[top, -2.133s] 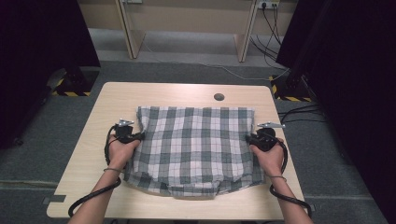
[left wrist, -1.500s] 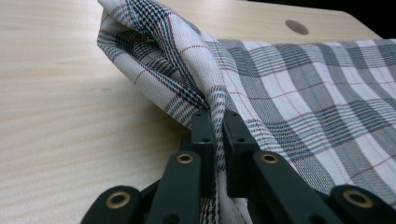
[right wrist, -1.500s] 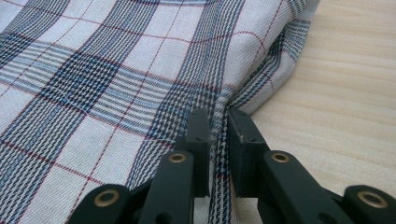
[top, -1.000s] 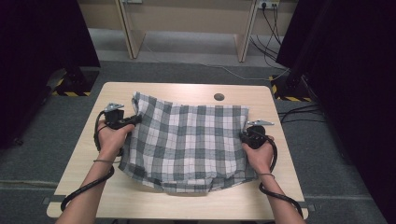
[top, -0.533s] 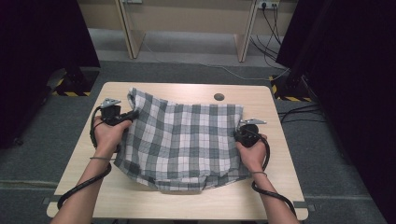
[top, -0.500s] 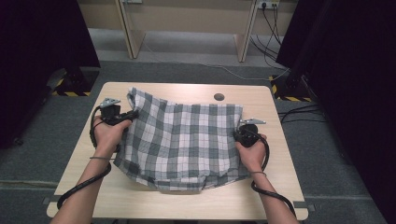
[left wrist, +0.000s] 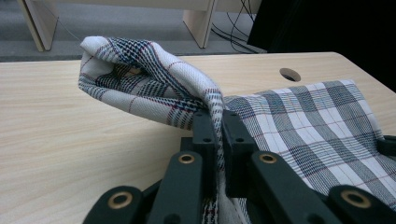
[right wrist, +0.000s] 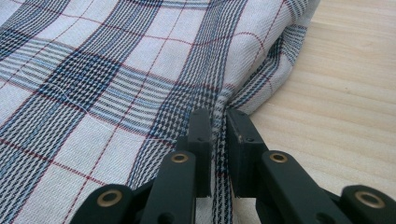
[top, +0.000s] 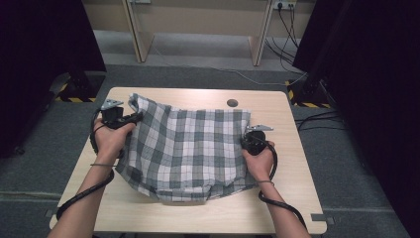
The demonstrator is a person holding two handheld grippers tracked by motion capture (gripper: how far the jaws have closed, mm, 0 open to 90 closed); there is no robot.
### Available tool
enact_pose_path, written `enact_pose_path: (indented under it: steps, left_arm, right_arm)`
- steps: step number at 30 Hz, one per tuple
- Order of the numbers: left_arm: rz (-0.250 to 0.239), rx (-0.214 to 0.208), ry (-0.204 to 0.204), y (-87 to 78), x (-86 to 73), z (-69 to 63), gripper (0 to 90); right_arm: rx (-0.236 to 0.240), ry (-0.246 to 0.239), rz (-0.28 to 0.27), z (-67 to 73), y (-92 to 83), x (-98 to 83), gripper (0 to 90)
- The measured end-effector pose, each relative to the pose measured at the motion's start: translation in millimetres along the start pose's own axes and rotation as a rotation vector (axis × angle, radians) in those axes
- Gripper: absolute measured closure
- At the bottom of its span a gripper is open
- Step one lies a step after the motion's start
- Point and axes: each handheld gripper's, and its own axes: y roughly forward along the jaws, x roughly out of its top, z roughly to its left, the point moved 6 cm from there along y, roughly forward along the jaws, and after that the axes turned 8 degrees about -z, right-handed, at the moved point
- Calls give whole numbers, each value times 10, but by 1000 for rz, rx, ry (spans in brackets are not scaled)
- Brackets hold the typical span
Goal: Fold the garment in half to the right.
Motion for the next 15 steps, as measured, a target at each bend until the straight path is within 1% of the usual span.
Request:
enact_pose_path:
  steps: [6,15]
  left_arm:
    - [-12,3,1,-14,48,9,853]
    - [-22,9,5,-45,130,16,853]
  right_arm:
    - [1,1,4,41,25,16,818]
    - [11,-3,2,154,82,44,818]
